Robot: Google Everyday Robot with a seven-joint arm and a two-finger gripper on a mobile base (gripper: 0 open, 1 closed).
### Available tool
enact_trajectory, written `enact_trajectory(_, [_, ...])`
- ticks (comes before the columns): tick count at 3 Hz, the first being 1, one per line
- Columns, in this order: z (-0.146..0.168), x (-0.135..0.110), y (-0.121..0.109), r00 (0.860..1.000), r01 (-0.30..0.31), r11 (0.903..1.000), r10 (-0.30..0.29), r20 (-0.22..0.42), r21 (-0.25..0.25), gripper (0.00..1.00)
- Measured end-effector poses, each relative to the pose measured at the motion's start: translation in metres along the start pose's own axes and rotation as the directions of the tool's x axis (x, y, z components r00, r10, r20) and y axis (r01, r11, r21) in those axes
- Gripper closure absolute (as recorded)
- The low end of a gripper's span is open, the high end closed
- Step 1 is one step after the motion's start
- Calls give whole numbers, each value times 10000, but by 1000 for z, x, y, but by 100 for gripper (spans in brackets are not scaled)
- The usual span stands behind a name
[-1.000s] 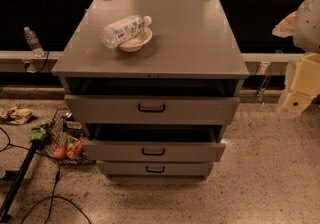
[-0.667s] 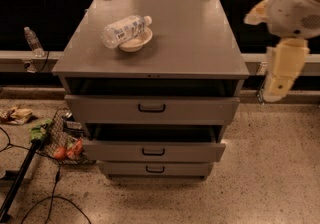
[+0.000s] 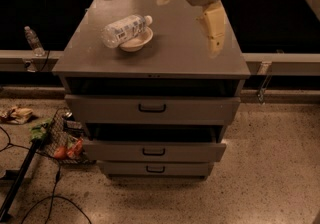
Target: Pick blue plastic bottle from paper bowl and place on counter
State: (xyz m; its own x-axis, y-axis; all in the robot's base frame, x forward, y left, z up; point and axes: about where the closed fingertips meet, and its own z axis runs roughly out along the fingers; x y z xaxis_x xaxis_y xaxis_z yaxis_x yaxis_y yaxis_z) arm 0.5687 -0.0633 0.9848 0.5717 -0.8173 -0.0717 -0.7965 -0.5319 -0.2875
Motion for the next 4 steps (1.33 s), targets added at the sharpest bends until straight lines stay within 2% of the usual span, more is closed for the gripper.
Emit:
enact_trajectory(1, [-3,1,-6,9999,156,9991,-153,-65,404,0])
enact_trajectory(2, [11,-6,-35,9980,240,9931,-304,547,1148,0])
enact_trajectory(3, [18,-17,-82,9924,923,9826,-1040,658,1615,0])
enact_trajectory(4, [42,-35,-131,9803,1663,9702,-1819,763,1761,0])
